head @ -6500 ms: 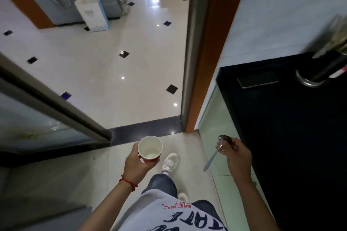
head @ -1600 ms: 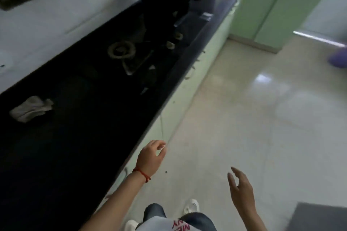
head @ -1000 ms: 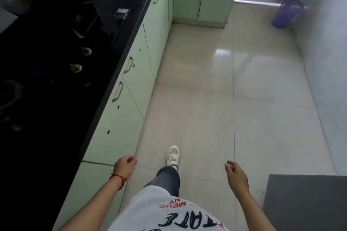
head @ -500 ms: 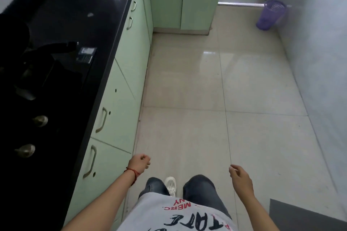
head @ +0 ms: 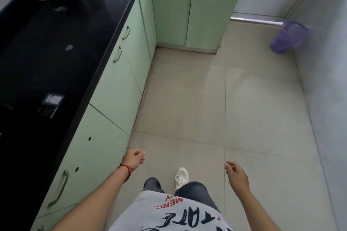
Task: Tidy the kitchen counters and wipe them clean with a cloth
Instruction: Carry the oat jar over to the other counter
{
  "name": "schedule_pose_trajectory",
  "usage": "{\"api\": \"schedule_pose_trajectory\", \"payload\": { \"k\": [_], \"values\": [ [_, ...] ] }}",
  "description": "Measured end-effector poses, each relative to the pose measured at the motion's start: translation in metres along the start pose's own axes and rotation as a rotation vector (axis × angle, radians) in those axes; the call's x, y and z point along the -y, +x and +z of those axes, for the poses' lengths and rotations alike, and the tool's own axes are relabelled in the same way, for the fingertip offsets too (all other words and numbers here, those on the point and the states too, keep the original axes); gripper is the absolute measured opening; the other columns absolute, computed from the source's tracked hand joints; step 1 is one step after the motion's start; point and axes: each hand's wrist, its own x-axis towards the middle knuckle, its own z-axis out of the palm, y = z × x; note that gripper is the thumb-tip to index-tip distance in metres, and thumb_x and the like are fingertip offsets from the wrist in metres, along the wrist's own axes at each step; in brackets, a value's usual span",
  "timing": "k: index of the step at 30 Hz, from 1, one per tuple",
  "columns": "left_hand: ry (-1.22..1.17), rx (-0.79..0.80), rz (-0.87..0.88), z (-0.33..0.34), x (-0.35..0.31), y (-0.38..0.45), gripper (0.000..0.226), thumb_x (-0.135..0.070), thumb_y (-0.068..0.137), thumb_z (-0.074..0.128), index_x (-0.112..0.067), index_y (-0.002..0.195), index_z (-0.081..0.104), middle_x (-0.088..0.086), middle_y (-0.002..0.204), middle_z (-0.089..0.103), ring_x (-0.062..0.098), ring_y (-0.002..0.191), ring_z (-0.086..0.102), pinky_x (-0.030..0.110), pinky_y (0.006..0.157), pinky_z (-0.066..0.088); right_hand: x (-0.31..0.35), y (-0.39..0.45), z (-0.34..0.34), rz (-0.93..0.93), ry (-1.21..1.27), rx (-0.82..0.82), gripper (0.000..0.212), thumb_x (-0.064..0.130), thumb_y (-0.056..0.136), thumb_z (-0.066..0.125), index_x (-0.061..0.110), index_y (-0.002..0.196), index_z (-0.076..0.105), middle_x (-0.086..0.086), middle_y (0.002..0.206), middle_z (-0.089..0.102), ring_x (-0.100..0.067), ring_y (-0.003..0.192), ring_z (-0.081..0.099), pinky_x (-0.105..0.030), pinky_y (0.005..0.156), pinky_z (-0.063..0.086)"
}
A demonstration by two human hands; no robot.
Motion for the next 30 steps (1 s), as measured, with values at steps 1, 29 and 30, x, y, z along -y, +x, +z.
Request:
{"api": "schedule_pose_trajectory", "payload": {
  "k": [1,29,30],
  "values": [
    [-0.014,-0.013,-0.01,0.0,-0.01,0.007,0.021,-0.014,0.09,0.051,-0.015,0.069,0.054,0.004,0.067,0.058,0.014,0.058,0.053,0.023,0.053,0.036,0.02,0.019,-0.005,-0.02,-0.01,0.01,0.031,0.024,0.093,0.046,0.01,0.119,0.058,-0.009,0.111,0.064,-0.024,0.104,0.057,-0.029,0.083,0.04],
    [-0.204,-0.066,0.059,-0.045,-0.426,0.297,0.021,-0.015,0.091,0.049,-0.021,0.071,0.055,-0.002,0.069,0.06,0.01,0.061,0.055,0.022,0.056,0.04,0.378,0.373,-0.008,-0.077,-0.006,0.063,0.019,0.018,0.092,0.051,0.011,0.106,0.061,-0.01,0.095,0.065,-0.03,0.096,0.062,-0.032,0.08,0.043],
    [-0.223,-0.077,0.055,-0.044,-0.437,0.307,0.021,-0.015,0.091,0.049,-0.021,0.072,0.055,-0.002,0.069,0.06,0.01,0.061,0.055,0.022,0.056,0.04,0.391,0.389,-0.008,-0.087,-0.023,0.077,0.016,0.018,0.092,0.051,0.013,0.104,0.06,-0.01,0.094,0.065,-0.03,0.095,0.062,-0.032,0.08,0.044]
  ]
}}
